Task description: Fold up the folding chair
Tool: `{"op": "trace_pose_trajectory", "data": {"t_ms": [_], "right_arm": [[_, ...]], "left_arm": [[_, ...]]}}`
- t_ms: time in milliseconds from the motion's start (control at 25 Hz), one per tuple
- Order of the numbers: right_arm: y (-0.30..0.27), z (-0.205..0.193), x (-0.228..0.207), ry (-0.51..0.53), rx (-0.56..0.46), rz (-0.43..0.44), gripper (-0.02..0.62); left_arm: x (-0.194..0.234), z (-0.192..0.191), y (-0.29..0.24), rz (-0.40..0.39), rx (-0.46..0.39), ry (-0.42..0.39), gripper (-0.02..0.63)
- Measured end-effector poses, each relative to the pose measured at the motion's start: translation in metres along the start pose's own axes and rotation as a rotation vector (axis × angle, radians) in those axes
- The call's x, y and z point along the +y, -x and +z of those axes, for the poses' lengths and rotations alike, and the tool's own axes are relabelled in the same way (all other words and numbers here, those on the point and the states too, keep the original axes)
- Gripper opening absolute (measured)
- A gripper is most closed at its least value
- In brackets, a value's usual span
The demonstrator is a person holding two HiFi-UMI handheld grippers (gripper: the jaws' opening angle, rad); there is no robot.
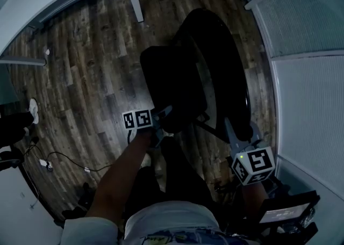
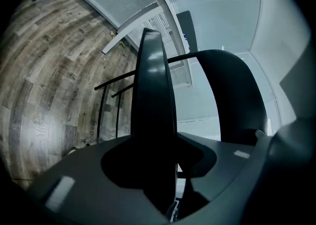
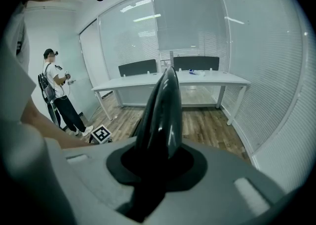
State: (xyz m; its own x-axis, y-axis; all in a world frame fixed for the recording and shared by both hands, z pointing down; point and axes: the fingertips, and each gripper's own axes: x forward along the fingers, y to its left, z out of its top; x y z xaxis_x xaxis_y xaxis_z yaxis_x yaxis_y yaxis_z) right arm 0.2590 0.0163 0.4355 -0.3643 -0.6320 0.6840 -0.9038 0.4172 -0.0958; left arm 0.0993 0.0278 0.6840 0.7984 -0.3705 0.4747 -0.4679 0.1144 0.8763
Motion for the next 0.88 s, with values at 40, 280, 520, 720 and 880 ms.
{"op": "trace_pose_trajectory", "data": {"t_ms": [40, 280, 520, 720, 880], "right_arm": [[0.001, 0.000, 0.000, 0.003, 0.000, 0.001, 0.071], [0.007, 0.006, 0.002, 0.022, -0.011, -0.003, 0.071], [0.013, 0.008, 0.012, 0.035, -0.018, 0.007, 0.075], [0.019, 0.012, 0.014, 0.055, -0.017, 0.014, 0.078], [0.018, 0.013, 0.020, 0.066, -0.019, 0.019, 0.083]], "left_arm": [[-0.005, -0.001, -0.002, 0.000, 0.001, 0.001, 0.181], [-0.035, -0.003, -0.015, -0.009, 0.008, 0.003, 0.169], [-0.064, -0.009, -0.026, -0.015, 0.014, 0.008, 0.155], [-0.088, -0.011, -0.038, -0.025, 0.018, 0.014, 0.143], [-0.099, -0.011, -0.047, -0.033, 0.016, 0.018, 0.135]]}}
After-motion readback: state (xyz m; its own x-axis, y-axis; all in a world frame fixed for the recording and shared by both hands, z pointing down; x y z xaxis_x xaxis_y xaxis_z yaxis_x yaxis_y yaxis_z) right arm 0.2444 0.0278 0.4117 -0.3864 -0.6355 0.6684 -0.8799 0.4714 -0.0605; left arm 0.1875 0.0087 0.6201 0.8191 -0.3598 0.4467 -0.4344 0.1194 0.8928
